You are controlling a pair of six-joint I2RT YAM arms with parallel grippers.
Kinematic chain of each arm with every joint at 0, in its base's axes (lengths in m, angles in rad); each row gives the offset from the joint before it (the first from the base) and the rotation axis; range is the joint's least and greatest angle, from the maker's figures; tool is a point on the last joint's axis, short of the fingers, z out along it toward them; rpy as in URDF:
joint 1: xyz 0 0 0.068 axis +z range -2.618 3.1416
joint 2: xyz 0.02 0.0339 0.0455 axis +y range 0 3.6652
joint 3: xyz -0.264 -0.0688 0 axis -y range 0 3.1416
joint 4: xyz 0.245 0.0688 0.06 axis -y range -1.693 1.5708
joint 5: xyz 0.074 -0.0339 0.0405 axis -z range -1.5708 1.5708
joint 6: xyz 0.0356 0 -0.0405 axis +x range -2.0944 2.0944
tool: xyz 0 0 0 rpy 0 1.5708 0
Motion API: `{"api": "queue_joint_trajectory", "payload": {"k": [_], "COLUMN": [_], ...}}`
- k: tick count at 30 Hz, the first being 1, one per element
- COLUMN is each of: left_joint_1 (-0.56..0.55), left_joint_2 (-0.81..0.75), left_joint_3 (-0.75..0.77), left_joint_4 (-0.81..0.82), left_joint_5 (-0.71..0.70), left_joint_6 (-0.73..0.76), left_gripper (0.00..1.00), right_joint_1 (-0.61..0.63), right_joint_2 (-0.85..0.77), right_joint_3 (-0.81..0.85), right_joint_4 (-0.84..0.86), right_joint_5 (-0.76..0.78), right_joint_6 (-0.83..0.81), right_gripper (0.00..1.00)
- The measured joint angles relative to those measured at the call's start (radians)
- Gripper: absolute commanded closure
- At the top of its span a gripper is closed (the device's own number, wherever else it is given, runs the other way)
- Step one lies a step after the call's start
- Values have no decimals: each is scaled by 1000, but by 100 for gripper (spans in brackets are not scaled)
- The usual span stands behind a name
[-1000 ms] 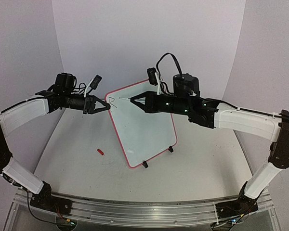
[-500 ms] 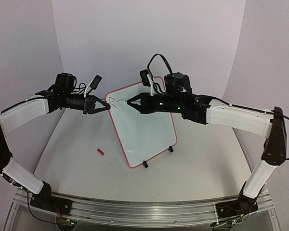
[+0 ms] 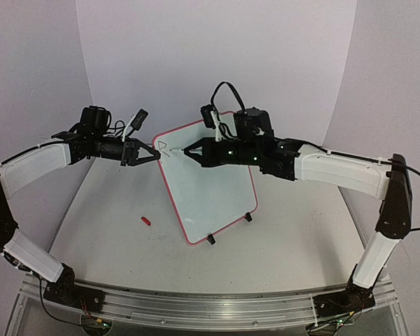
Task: Write a sentence on the whiteboard
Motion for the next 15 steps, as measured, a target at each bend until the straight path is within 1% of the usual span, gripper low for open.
{"api": "queue_joint_trajectory", "payload": {"k": [15], "left_joint_1": [0], "left_joint_2": [0], "left_joint_3": [0], "left_joint_4": [0], "left_joint_5": [0], "left_joint_6": [0], "left_gripper": [100], "right_joint_1": [-1], "right_joint_2": [0], "right_joint_3": [6], "right_joint_4": [-4], "right_joint_5": [65], "right_joint_6": [4], "right_gripper": [100]}}
